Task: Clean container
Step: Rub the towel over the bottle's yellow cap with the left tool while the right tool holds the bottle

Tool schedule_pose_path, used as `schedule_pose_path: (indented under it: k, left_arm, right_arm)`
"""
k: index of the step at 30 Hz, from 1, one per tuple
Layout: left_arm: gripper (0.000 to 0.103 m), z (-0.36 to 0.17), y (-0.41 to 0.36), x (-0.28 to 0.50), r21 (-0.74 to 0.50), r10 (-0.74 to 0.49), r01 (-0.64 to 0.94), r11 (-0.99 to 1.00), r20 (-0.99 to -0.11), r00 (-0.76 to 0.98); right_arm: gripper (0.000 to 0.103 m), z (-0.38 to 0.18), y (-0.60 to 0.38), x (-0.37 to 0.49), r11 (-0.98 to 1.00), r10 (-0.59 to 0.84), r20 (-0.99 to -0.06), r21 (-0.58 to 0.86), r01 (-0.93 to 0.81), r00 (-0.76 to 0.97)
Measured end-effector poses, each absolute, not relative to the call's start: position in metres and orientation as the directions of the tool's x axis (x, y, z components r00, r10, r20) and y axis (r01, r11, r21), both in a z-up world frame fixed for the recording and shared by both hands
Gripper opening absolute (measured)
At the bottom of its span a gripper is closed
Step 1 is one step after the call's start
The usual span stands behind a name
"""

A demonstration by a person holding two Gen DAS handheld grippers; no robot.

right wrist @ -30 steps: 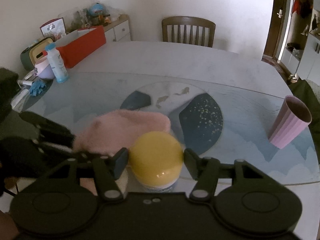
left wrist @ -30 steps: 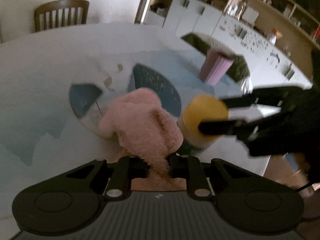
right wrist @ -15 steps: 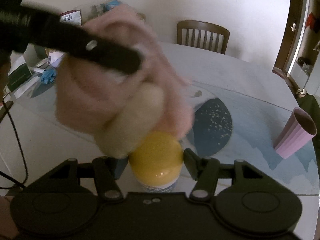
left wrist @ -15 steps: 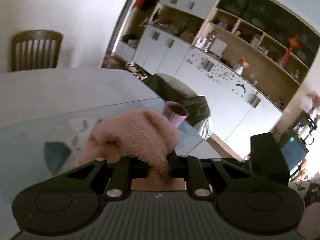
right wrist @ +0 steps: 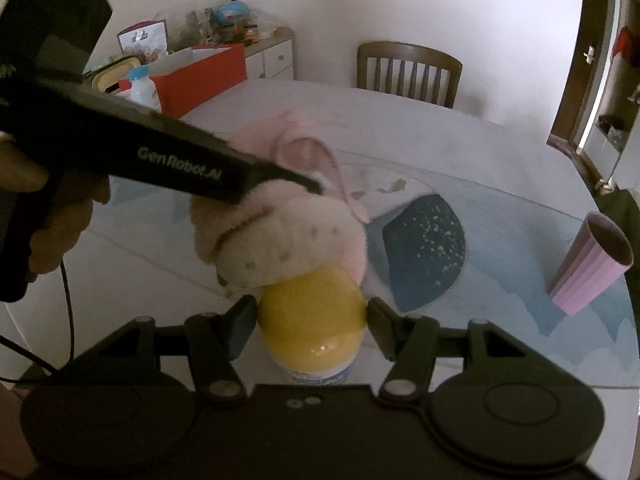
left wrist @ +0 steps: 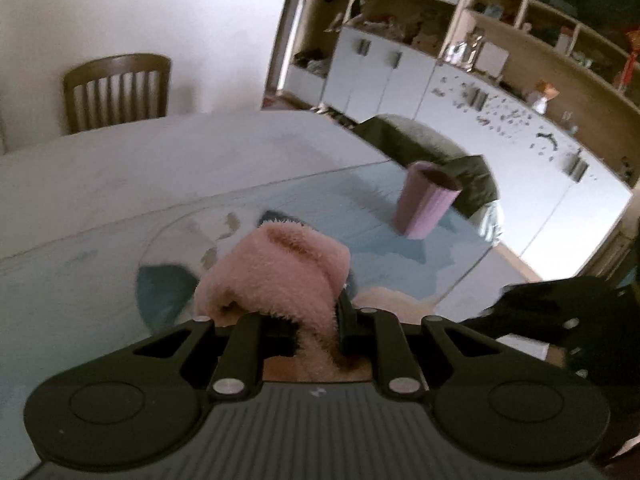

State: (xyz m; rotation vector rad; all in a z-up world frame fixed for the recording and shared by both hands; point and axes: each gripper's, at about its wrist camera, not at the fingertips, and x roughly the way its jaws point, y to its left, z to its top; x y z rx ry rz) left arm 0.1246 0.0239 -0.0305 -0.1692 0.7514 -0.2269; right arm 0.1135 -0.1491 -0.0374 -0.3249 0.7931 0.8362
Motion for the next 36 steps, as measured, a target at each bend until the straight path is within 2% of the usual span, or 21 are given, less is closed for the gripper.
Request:
schedule_pose_path:
  k: [5, 11, 16, 17, 19, 20, 22, 27, 30, 36]
  left_arm:
    - [0.016, -0.054, 0.041, 0.120, -0.218, -0.222, 0.092, 0.972, -0.706, 0.672]
    - [0.016, -0.084, 0.052, 0.105, -0.180, -0.209, 0.108, 0.978, -0.787, 0.581]
    - [0.016, -0.086, 0.063, 0.096, -0.191, -0.202, 0.079, 0.978, -0.800, 0.565]
    - [0.018, -0.083, 0.064, 0.095, -0.198, -0.205, 0.075, 0.977, -0.800, 0.564]
    - [0.031, -0.079, 0.069, 0.090, -0.203, -0.205, 0.067, 0.977, -0.804, 0.558]
    - [0.048, -0.077, 0.072, 0.088, -0.199, -0.202, 0.066, 0.978, -0.806, 0.557]
    - [0.075, -0.070, 0.074, 0.082, -0.177, -0.187, 0.073, 0.981, -0.799, 0.572]
    - [0.076, -0.043, 0.080, 0.081, -0.147, -0.183, 0.109, 0.983, -0.764, 0.619]
    - [0.081, -0.040, 0.074, 0.102, -0.126, -0.181, 0.131, 0.983, -0.759, 0.625]
    - [0.083, -0.076, 0.050, 0.148, -0.113, -0.201, 0.200, 0.973, -0.843, 0.500]
  right_arm:
    - [0.060, -0.038, -0.152, 0.113, 0.646, 0.538, -0.735, 0.045, -0.762, 0.412]
    - [0.060, -0.039, -0.156, 0.113, 0.639, 0.543, -0.733, 0.043, -0.768, 0.411]
    - [0.060, -0.039, -0.158, 0.114, 0.638, 0.546, -0.732, 0.049, -0.769, 0.407]
    - [0.060, -0.039, -0.157, 0.115, 0.638, 0.546, -0.733, 0.050, -0.768, 0.406]
    - [0.060, -0.038, -0.157, 0.114, 0.639, 0.546, -0.733, 0.051, -0.768, 0.406]
    - [0.060, -0.038, -0.157, 0.114, 0.638, 0.547, -0.733, 0.051, -0.768, 0.405]
    - [0.060, -0.038, -0.157, 0.115, 0.639, 0.546, -0.733, 0.053, -0.767, 0.405]
    - [0.060, -0.038, -0.157, 0.115, 0.638, 0.547, -0.735, 0.056, -0.768, 0.401]
    - [0.060, -0.038, -0.157, 0.115, 0.638, 0.548, -0.735, 0.059, -0.768, 0.399]
    - [0.060, -0.038, -0.156, 0.117, 0.635, 0.544, -0.741, 0.058, -0.770, 0.393]
